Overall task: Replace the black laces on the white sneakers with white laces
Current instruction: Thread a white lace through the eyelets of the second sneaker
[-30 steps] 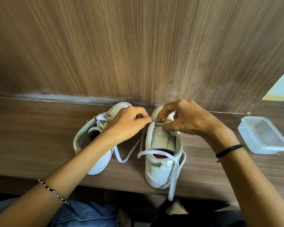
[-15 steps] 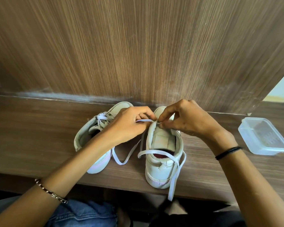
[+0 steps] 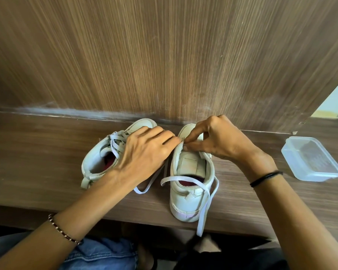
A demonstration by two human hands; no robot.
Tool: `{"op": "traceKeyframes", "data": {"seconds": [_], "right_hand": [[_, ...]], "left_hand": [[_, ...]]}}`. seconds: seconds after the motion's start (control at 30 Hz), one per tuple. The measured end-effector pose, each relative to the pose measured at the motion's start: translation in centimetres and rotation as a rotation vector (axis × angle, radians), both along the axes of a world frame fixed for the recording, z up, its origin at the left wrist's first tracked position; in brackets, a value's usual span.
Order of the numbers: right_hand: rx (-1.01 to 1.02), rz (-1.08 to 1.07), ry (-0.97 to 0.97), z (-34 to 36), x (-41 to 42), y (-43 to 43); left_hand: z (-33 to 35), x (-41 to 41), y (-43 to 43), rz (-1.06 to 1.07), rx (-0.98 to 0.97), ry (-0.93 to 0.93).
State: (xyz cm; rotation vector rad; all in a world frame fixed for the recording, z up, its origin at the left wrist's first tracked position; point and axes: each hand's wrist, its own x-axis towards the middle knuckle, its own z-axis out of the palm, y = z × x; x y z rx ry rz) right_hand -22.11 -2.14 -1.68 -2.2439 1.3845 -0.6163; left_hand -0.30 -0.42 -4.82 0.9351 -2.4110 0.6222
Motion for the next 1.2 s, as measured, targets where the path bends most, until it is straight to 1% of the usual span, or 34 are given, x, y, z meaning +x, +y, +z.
{"op": "traceKeyframes", "data": {"seconds": [0.17,0.23,0.3,0.37,0.4,0.43,0.5,0.53,0.6,0.67,0.73,0.87,0.97,1.07,1.13,1.2], "right_hand": [[-0.022,0.04,-0.006,-0.4,-0.3,-0.2],[-0.008,0.068,-0.024,-0.4,-0.4,-0.2],[0.029,0.092,-0.049,-0.2,-0.5,0.0],[0.08,0.095,-0.047,-0.2,-0.7,0.1],[0.117,0.089,-0.05,-0.2,-0.7,0.1],[0.16,0.079,-0.067,-0.2,-0.7,0.1],[0.241,0.043,-0.122,-0.4,-0.4,0.0],[0.267,0.032,-0.135,-0.5,-0.2,-0.1],[0.303,0.018,-0.131,-0.4,0.3,-0.1],[0.325,0.009,-0.126,-0.3,0.6,-0.1],[0.322,-0.007,-0.165,-0.3,0.4,0.1],[0.231,-0.119,-0.244,-0.4,-2.0,0.4],[0.218,-0.168,-0.286,-0.2,-3.8,0.8],[0.226,-0.162,-0.26,-0.4,-4.3,1.0],[0.239,-0.154,-0.215,-0.5,-4.2,1.0],[0.27,-0.133,-0.188,-0.5,-4.2,0.9]], "left_hand": [[-0.7,0.4,-0.5,-0.022,-0.072,-0.013],[-0.8,0.8,-0.9,-0.037,-0.012,0.004],[-0.6,0.9,-1.3,-0.038,0.108,0.04],[-0.6,0.5,-1.5,-0.02,0.282,0.116],[-0.6,0.2,-1.5,-0.013,0.414,0.203],[-0.7,-0.2,-1.5,0.0,0.58,0.328],[-0.3,-1.0,-1.6,0.04,0.972,0.62],[-0.1,-1.3,-1.7,0.06,1.131,0.735],[0.4,-1.8,-1.7,0.148,1.338,0.859],[0.6,-1.9,-1.8,0.253,1.444,0.897],[0.6,-1.6,-2.0,0.221,1.472,0.881],[0.0,-0.8,-2.4,0.157,1.416,0.775],[0.1,-0.1,-2.7,0.154,1.412,0.707],[0.5,-0.1,-2.8,0.133,1.431,0.706],[1.1,-0.5,-2.6,0.149,1.447,0.74],[1.7,-0.7,-2.5,0.176,1.446,0.73]]}}
